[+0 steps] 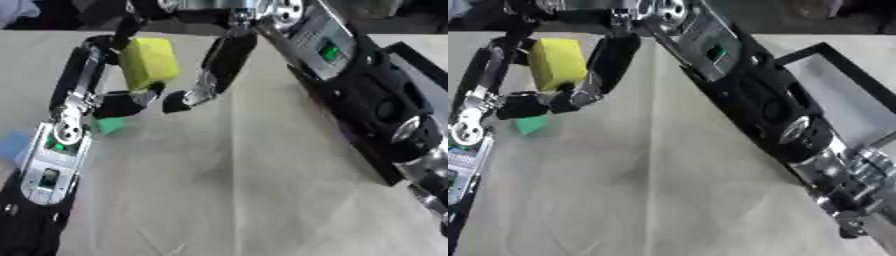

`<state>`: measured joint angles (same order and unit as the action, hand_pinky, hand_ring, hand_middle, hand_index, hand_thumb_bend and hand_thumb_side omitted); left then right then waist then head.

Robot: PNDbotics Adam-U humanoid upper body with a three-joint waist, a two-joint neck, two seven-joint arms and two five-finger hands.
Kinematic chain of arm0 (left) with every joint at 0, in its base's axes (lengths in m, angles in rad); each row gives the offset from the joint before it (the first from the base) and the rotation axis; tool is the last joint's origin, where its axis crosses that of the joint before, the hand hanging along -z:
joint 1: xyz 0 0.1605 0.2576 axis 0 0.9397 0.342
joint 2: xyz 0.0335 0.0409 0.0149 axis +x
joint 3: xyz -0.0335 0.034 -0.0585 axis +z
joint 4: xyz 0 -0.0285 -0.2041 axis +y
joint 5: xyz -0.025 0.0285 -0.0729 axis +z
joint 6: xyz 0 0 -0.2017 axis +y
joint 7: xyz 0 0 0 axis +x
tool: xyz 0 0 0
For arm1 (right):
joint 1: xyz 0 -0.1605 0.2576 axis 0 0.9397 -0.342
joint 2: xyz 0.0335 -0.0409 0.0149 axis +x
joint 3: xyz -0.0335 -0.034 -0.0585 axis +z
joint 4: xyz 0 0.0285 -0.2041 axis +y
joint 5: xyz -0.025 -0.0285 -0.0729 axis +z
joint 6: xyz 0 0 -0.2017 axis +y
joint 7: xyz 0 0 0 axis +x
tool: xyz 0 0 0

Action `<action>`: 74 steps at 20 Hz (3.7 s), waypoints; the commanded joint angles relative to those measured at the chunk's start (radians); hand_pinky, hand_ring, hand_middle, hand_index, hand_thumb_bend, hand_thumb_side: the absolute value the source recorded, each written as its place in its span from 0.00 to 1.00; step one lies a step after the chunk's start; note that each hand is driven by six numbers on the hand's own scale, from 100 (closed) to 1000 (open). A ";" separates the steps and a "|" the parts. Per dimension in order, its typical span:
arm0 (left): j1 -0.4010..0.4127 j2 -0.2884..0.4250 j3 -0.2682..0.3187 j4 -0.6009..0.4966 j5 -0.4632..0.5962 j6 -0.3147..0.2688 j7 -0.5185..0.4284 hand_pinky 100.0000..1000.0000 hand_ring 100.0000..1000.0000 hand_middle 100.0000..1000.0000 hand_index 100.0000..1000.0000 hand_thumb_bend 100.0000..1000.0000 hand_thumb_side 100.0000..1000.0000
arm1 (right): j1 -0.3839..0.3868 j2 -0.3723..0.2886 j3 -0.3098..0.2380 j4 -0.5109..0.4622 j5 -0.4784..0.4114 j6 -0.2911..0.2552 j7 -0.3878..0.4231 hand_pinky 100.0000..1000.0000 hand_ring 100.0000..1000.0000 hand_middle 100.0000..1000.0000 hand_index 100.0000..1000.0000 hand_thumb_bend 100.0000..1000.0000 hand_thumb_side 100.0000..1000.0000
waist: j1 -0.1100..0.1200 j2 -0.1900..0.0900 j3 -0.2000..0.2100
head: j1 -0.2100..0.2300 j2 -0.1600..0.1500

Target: Pick up the objects with one hand, pass them to the other hand, and then place them into the box on the other side of the table.

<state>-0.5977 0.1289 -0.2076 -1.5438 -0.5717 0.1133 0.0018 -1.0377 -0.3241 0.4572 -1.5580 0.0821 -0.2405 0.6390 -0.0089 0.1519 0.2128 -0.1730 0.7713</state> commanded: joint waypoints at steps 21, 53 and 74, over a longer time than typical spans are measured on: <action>0.029 -0.004 -0.006 -0.075 0.017 -0.018 0.037 0.70 0.49 0.28 0.38 0.00 0.00 | 0.024 0.006 -0.027 0.131 0.277 -0.055 -0.158 0.91 0.84 0.98 0.96 0.43 0.13 | -0.004 0.004 0.005 | -0.014 -0.001; 0.033 -0.036 -0.013 -0.024 0.174 -0.141 0.013 0.70 0.50 0.28 0.39 0.00 0.00 | 0.050 0.011 -0.020 0.219 0.179 0.056 -0.176 0.88 0.72 0.75 0.75 0.09 0.00 | -0.006 0.023 0.017 | -0.028 -0.001; 0.033 -0.039 -0.004 -0.007 0.060 -0.144 0.038 0.86 0.78 0.65 0.85 0.83 0.35 | 0.055 0.001 -0.033 0.218 0.027 0.123 -0.142 0.83 0.59 0.50 0.52 0.04 0.00 | -0.003 0.020 0.013 | -0.039 -0.001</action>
<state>-0.5527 0.0859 -0.2147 -1.5345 -0.4949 -0.0259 0.0312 -0.9592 -0.3061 0.4335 -1.3203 0.1174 -0.1204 0.4998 -0.0090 0.1781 0.2266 -0.2073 0.7714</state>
